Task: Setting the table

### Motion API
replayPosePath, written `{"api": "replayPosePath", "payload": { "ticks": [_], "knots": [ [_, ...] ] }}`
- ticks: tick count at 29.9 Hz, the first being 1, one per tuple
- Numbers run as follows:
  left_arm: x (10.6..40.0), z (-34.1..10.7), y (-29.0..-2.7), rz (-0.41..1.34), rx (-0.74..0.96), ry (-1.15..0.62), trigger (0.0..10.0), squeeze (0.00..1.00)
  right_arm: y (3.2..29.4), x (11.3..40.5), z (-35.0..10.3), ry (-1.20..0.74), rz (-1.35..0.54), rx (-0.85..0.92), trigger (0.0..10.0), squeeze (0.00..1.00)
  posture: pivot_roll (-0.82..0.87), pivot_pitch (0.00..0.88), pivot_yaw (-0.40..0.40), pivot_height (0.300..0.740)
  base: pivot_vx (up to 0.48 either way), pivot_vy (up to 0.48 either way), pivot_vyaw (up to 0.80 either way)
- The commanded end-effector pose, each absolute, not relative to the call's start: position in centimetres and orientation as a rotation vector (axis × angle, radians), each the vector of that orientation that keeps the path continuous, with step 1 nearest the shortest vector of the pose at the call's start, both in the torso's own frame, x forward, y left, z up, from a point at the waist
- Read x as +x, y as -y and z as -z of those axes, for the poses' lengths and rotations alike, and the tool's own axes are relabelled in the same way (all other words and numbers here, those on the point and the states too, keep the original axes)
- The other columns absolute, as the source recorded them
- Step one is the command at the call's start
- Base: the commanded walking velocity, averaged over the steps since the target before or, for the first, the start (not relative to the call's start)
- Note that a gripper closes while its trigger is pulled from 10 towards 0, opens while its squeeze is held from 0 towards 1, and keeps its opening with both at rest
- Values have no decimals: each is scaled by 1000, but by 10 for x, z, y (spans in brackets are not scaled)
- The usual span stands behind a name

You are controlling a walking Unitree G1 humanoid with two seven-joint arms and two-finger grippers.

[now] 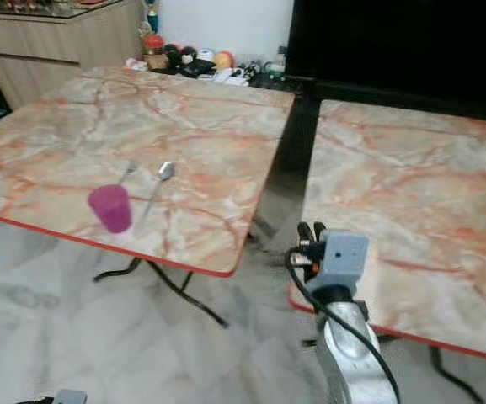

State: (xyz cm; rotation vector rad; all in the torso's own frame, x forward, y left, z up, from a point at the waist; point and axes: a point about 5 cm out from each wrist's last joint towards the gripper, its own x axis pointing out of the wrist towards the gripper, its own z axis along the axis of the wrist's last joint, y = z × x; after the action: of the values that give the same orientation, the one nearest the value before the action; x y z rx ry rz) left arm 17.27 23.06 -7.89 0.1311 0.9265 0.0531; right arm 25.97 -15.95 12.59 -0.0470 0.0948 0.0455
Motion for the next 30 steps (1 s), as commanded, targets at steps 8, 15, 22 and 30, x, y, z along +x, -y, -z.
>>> {"api": "replayPosePath", "payload": {
  "ticks": [8, 15, 22, 30],
  "knots": [
    [171, 79, -234, -59, 143, -937, 10000, 0, 175, 228, -58, -385, 36, 61, 10000, 0, -56, 125, -19, 740, 0, 0, 0],
    [173, 78, -234, -59, 147, -933, 10000, 0, 178, 224, -10, -558, 99, 248, 10000, 0, -54, 120, -17, 740, 0, 0, 0],
    [184, 72, -235, -104, 139, -855, 10000, 0, 180, 211, 47, -749, 94, 221, 10000, 0, -33, 116, -11, 740, 0, 0, 0],
    [223, 36, -249, -184, 138, -566, 10000, 0, 181, 173, 85, -941, 132, 202, 10000, 0, -12, 115, 4, 740, 0, 0, 0]
  ]
}}
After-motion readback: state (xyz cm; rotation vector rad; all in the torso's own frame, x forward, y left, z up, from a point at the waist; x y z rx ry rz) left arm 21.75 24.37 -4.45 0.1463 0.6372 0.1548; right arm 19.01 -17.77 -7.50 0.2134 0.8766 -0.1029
